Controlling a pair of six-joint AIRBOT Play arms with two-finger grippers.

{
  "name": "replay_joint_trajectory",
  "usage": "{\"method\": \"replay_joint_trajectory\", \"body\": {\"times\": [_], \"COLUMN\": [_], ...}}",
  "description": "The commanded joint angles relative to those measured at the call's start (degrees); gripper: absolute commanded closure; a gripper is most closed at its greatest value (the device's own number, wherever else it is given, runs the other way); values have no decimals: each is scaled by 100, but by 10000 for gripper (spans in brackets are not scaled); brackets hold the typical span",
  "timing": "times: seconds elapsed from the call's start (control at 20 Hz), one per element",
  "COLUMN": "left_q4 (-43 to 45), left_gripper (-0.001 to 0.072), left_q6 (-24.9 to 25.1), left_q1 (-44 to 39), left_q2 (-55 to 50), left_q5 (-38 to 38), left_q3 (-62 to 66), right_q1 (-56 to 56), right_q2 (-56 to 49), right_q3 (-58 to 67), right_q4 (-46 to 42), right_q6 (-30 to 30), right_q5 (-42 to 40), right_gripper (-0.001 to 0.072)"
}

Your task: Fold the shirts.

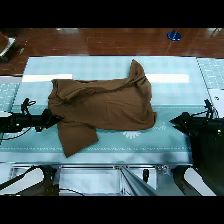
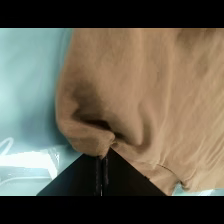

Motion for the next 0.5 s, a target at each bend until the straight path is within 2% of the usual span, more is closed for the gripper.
{"method": "replay_joint_trajectory", "body": {"times": [0.0,0.25,0.45], "left_q4": [4,4,4], "left_gripper": [691,691,691], "left_q6": [13,13,13], "left_q1": [-26,-26,-26], "left_q2": [-11,-11,-11], "left_q5": [20,-35,-105], "left_q3": [9,9,9], "right_q1": [-2,822,1443], "right_q2": [-413,-955,-1370], "right_q3": [-2,33,490], "right_q4": [330,520,522], "right_q6": [-151,-179,105], "right_q5": [-63,-608,-1038], "right_gripper": [305,305,305]}}
